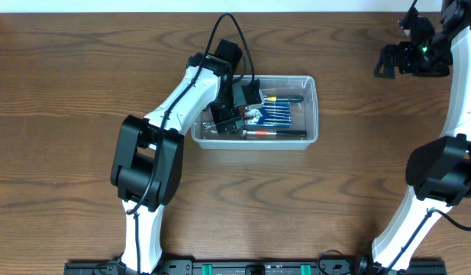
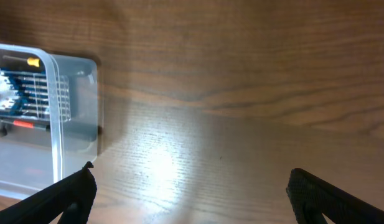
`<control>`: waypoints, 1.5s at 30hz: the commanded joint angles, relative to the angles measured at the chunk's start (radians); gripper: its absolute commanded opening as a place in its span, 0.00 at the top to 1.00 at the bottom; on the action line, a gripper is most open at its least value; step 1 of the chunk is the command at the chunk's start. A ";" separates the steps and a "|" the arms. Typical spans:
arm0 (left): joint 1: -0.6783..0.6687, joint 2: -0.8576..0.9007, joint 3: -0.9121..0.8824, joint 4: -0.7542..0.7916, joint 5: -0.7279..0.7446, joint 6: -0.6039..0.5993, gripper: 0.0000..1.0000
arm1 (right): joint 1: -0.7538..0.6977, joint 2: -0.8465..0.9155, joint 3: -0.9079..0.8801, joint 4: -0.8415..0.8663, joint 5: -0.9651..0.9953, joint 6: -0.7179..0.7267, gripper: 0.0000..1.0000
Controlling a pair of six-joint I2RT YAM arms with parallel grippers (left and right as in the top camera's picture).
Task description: Pack container
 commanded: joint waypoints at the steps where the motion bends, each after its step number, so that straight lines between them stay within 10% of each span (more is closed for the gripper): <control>1: 0.005 -0.058 0.000 0.002 -0.037 -0.041 0.02 | 0.009 0.003 -0.001 0.027 -0.010 0.024 0.01; 18: 0.351 -0.516 0.001 -0.054 -0.071 -0.724 0.02 | 0.119 0.002 0.346 0.084 0.040 0.116 0.01; 29: 0.479 -0.732 -0.095 -0.222 0.027 -0.706 0.02 | 0.121 -0.121 0.382 -0.164 0.037 0.150 0.01; 39: 0.397 -1.202 -0.528 -0.042 -0.038 -0.737 0.02 | 0.266 -0.352 0.119 -0.134 0.185 0.167 0.01; 45: 0.370 -1.504 -0.822 0.158 -0.129 -0.735 0.02 | 0.391 -0.657 -0.401 0.177 0.291 0.255 0.01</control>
